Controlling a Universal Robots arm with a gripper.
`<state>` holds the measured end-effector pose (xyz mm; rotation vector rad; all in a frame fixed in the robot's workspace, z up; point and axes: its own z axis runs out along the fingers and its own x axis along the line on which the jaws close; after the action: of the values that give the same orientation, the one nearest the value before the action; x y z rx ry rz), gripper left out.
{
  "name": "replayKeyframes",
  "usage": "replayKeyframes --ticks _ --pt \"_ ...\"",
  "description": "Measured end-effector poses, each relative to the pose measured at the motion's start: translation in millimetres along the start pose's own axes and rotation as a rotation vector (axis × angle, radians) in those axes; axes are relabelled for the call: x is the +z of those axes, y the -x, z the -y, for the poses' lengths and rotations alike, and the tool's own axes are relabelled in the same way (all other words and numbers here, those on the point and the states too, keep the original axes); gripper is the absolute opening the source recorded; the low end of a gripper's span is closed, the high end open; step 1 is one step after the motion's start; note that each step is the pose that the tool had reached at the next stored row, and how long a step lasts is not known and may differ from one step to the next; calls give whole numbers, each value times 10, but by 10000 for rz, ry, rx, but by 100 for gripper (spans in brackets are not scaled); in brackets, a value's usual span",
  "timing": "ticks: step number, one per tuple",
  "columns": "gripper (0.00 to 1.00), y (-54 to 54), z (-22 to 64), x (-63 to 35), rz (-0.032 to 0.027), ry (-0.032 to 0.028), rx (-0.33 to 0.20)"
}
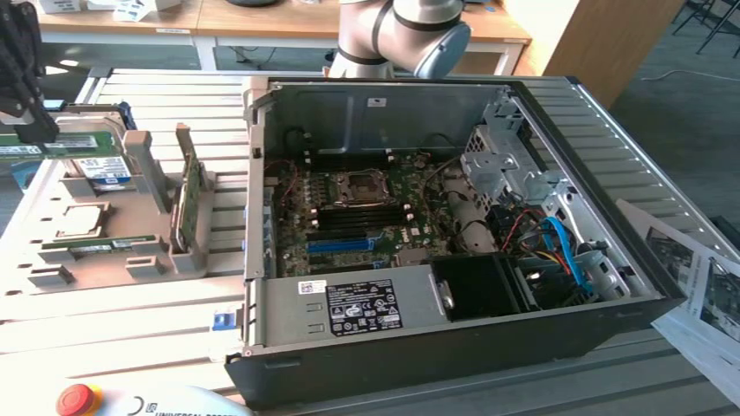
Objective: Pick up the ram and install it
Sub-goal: 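Pick up the ram and move it above insertion slot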
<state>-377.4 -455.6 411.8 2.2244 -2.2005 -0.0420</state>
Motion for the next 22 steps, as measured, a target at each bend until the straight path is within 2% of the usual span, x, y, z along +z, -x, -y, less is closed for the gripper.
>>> replayKeyframes --ticks 22 --pt "12 -7 505 -15 0 2 -1"
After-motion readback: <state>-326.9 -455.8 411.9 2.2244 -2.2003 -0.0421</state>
